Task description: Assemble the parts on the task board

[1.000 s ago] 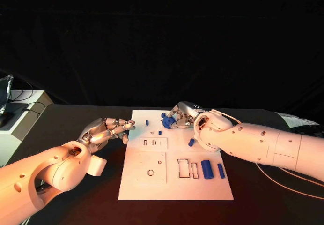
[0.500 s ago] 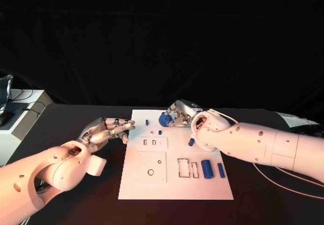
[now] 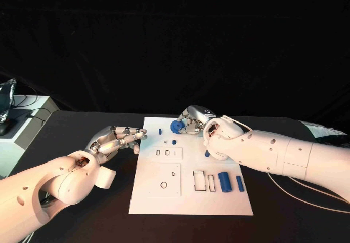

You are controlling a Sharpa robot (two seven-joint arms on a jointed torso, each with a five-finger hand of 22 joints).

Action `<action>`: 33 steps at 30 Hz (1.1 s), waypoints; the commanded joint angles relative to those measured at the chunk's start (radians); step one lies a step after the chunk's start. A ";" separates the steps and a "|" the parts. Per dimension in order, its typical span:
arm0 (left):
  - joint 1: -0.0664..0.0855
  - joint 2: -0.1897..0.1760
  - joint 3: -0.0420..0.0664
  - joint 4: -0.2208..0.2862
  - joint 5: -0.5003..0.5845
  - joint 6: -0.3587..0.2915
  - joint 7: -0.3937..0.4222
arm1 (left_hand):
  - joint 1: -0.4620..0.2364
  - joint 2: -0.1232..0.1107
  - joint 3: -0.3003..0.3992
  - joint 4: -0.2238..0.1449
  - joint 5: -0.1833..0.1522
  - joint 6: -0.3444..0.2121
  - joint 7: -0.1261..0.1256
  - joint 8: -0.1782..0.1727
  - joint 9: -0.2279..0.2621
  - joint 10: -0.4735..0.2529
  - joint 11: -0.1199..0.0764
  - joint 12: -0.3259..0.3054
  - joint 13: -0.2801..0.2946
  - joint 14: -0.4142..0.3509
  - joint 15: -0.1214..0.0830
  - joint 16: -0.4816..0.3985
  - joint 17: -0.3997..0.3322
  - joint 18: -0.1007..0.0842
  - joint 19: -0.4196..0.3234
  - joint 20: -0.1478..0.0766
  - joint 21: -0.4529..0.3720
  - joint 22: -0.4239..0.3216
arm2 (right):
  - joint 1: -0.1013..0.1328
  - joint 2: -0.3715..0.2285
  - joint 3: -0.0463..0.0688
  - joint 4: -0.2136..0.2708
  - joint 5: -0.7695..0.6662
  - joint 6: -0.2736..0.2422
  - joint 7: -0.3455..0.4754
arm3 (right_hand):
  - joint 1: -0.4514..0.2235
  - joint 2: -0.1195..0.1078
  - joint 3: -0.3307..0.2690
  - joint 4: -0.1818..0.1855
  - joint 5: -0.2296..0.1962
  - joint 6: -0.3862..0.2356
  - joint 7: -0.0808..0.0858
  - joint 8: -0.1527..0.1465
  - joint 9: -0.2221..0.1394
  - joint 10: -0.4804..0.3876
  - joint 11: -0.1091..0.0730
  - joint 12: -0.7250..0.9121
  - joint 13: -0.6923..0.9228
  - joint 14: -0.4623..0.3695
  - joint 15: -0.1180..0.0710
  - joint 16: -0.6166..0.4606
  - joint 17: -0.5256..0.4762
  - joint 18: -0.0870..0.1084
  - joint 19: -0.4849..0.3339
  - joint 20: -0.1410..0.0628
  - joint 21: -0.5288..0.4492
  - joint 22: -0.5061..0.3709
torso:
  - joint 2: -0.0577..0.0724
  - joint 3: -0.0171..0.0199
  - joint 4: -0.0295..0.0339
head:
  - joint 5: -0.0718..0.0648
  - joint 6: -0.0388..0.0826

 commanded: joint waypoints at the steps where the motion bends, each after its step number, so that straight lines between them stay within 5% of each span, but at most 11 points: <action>1: 0.000 0.002 0.001 0.003 -0.002 0.015 0.004 | 0.002 0.007 0.005 -0.001 -0.001 -0.003 -0.001 -0.004 0.001 -0.007 -0.001 -0.004 0.001 -0.008 -0.001 0.006 -0.001 0.020 -0.009 0.000 0.007 -0.001 | 0.000 0.010 0.000 -0.017 -0.013 0.010 0.015 | -0.004 -0.006 0.000 0.008 -0.001 0.040 0.018 0.005 0.004 0.007 0.002 -0.005 0.002 0.002 -0.005 -0.002 0.002 -0.016 0.044 -0.006 0.002 0.182 | 0.000 0.0006 -0.0009 | 0.003 -0.001; 13: 0.000 0.003 0.001 0.002 -0.002 0.016 0.004 | 0.002 0.007 0.005 -0.001 -0.001 -0.003 -0.001 -0.004 0.001 -0.007 -0.001 -0.004 0.001 -0.008 -0.001 0.006 -0.001 0.020 -0.009 0.000 0.007 -0.001 | 0.000 0.033 -0.003 -0.051 -0.005 0.049 0.021 | -0.005 -0.007 -0.002 0.011 -0.003 0.040 0.018 0.005 0.004 0.007 0.002 -0.005 0.003 0.002 -0.005 -0.003 0.003 -0.016 0.044 -0.006 0.002 0.182 | 0.000 0.0019 -0.0016 | 0.007 -0.005; 33: 0.000 0.004 0.001 0.001 -0.003 0.016 0.004 | 0.002 0.007 0.005 -0.001 -0.001 -0.003 -0.001 -0.004 0.001 -0.007 -0.001 -0.004 0.001 -0.008 -0.001 0.006 -0.001 0.020 -0.009 0.000 0.007 -0.001 | -0.003 0.035 -0.005 -0.031 -0.005 0.056 0.028 | -0.003 -0.008 -0.004 0.014 -0.003 0.039 0.018 0.006 0.004 0.007 0.002 -0.005 0.004 0.002 -0.005 -0.003 0.003 -0.015 0.043 -0.006 0.000 0.181 | 0.000 0.0014 -0.0026 | 0.008 -0.011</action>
